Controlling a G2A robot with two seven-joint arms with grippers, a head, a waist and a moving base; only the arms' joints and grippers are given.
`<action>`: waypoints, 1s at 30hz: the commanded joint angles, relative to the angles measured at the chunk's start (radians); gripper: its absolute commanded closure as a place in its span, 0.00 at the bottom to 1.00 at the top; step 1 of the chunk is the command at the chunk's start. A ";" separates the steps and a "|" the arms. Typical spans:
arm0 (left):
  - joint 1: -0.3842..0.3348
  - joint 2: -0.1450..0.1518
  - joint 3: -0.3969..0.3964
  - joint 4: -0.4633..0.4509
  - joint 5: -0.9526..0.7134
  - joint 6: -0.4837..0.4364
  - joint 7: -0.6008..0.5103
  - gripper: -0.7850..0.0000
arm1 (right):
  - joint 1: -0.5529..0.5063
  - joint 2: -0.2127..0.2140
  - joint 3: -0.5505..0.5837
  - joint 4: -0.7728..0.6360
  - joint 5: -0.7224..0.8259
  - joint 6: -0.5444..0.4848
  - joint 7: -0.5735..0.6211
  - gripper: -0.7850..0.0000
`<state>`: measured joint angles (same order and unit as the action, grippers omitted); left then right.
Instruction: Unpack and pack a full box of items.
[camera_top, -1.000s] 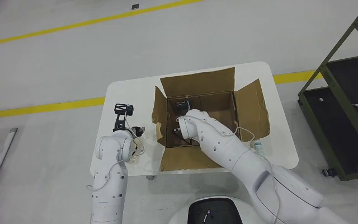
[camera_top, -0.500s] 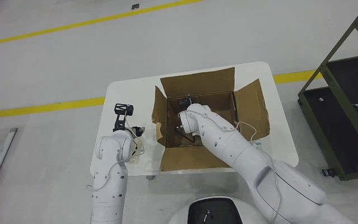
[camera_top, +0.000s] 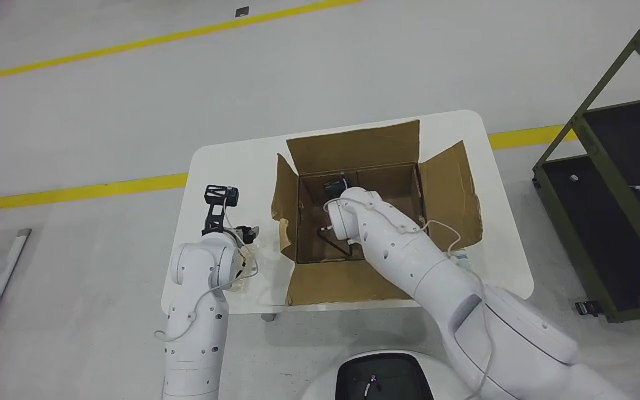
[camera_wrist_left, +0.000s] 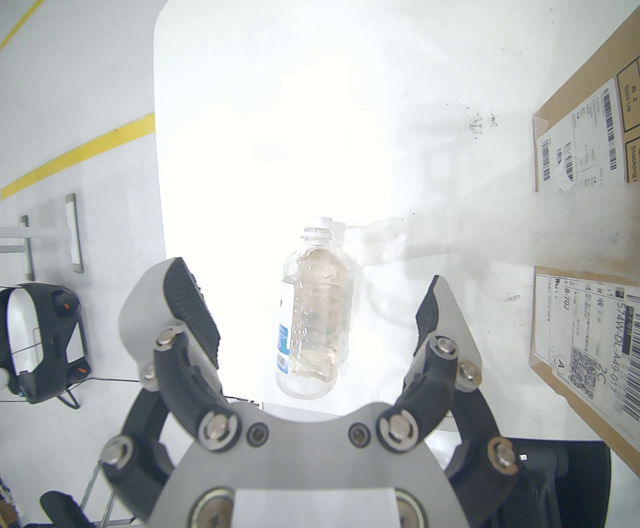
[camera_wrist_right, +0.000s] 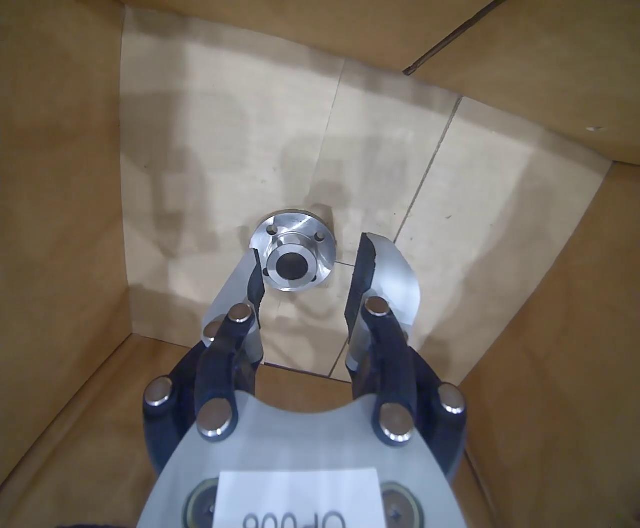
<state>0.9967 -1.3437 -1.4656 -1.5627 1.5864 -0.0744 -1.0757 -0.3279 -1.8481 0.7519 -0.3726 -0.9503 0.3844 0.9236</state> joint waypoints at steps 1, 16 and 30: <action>0.000 0.000 0.000 0.000 0.000 0.000 0.000 0.00 | 0.000 -0.004 0.001 0.013 0.003 -0.007 -0.012 0.48; 0.000 0.000 0.000 0.000 0.000 0.000 0.000 0.00 | 0.015 -0.028 0.013 0.089 0.022 -0.038 -0.056 0.55; 0.000 0.000 0.000 0.000 0.000 0.000 0.000 0.00 | 0.031 -0.046 0.017 0.133 0.023 -0.059 -0.056 0.82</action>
<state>0.9967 -1.3437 -1.4656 -1.5627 1.5864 -0.0744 -1.0757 -0.2983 -1.8930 0.7677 -0.2422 -0.9283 0.3258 0.8677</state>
